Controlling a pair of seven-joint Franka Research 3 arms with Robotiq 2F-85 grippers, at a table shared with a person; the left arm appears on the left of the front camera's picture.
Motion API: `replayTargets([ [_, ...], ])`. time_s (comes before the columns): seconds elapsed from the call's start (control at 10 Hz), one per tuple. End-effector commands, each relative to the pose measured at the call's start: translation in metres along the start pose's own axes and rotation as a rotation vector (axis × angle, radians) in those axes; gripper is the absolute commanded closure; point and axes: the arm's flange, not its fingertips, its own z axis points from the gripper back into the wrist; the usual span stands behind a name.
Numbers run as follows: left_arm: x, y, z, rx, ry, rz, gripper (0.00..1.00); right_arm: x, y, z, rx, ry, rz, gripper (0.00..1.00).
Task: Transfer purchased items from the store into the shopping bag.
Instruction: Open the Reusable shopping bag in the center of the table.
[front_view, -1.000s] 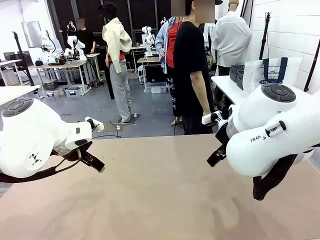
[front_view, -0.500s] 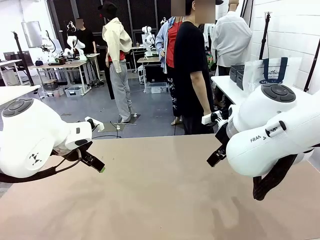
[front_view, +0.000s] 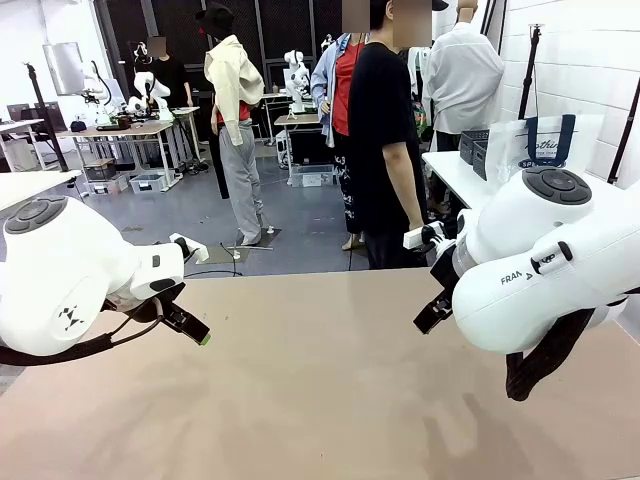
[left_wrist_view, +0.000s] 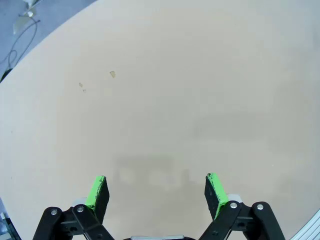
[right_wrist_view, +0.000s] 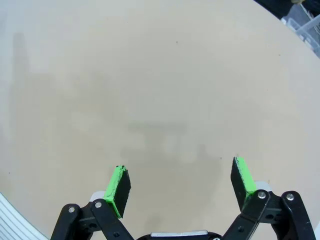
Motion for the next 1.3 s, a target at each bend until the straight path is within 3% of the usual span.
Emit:
replayTargets([
  [0.0, -0.0002, 0.0005, 0.0001, 0.0, 0.0, 0.001, 0.0, 0.0, -0.0001, 0.0, 0.0, 0.0, 0.0, 0.0],
  [1.2, -0.0002, 0.0005, 0.0001, 0.0, 0.0, 0.001, 0.0, 0.0, -0.0001, 0.0, 0.0, 0.0, 0.0, 0.0],
])
